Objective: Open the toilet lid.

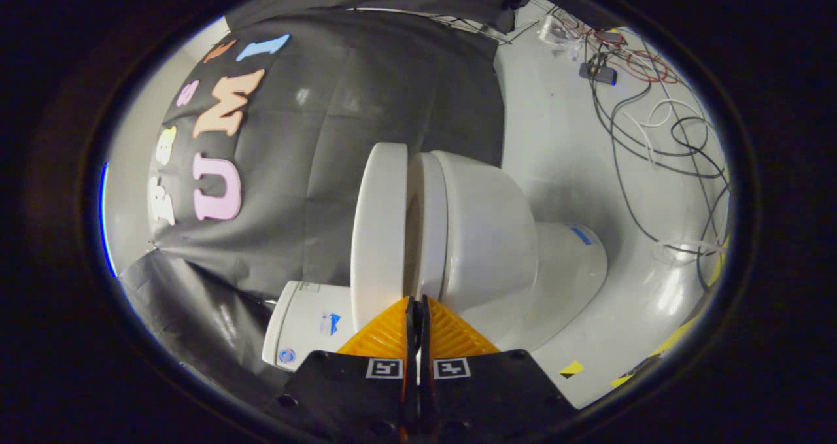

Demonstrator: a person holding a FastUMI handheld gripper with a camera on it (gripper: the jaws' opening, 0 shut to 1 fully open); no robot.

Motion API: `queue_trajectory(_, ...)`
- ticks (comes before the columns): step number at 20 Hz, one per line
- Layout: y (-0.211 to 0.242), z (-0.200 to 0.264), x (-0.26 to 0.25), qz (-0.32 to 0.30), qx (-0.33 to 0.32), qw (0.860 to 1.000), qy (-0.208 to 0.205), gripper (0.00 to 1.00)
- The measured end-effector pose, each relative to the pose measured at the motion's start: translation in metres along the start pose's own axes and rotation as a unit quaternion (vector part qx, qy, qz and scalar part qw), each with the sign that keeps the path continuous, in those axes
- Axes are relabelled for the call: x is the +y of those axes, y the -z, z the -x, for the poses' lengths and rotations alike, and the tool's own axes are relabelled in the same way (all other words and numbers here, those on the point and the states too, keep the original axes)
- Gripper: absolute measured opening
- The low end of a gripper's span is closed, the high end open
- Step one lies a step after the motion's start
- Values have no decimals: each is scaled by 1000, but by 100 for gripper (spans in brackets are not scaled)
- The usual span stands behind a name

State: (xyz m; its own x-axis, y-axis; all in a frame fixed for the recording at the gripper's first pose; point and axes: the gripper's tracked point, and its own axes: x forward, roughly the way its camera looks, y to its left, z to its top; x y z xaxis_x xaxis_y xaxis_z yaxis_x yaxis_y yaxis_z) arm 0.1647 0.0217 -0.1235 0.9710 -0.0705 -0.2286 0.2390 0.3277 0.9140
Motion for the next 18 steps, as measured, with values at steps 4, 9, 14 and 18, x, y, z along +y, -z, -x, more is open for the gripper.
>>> queue_trajectory(4,1,2,-4,62,0,993,100,1)
queue_trajectory(9,-6,15,25,57,-12,991,122,0)
queue_trajectory(14,-9,26,74,110,-16,984,136,1)
queue_trajectory(18,-4,30,117,134,-31,982,132,1)
